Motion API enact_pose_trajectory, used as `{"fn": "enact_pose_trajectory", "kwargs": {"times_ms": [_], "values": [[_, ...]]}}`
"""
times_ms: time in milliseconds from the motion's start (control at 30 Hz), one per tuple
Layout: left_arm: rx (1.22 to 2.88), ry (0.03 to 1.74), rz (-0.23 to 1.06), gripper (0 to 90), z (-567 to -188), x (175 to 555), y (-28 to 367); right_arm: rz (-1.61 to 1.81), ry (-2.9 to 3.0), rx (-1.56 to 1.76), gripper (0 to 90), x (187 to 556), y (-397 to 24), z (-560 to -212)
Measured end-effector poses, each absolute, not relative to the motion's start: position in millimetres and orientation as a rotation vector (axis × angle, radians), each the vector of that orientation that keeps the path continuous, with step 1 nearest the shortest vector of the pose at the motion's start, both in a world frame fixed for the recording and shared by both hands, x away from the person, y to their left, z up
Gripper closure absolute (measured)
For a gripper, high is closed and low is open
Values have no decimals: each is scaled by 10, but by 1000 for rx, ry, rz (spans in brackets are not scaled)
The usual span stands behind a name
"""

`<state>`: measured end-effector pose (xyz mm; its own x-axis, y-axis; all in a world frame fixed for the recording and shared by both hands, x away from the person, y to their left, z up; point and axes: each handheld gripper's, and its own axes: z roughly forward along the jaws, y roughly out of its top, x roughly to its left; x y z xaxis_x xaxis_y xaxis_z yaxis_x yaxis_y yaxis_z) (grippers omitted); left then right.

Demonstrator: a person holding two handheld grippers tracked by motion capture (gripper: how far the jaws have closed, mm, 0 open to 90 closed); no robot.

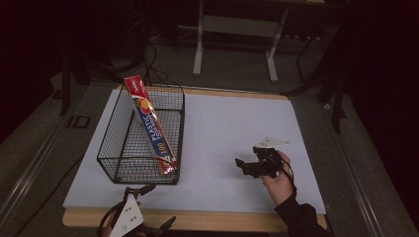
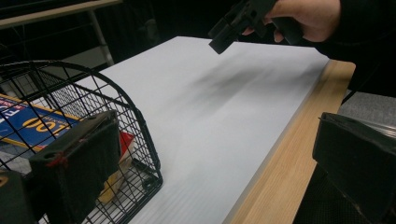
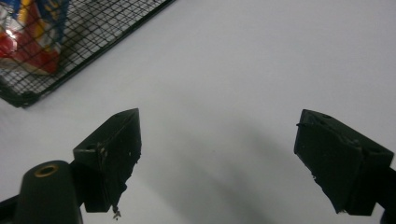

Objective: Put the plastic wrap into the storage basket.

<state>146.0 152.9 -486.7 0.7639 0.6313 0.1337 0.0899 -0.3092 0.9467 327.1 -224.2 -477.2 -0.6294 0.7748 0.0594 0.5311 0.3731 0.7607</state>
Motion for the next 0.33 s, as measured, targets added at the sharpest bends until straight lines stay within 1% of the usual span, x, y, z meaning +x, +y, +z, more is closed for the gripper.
{"fn": "enact_pose_trajectory", "kwargs": {"times_ms": [333], "values": [[1827,555,602,18,-4861,1453,1540,1085,2346,1117,148,3298,-2181,-4888]]}}
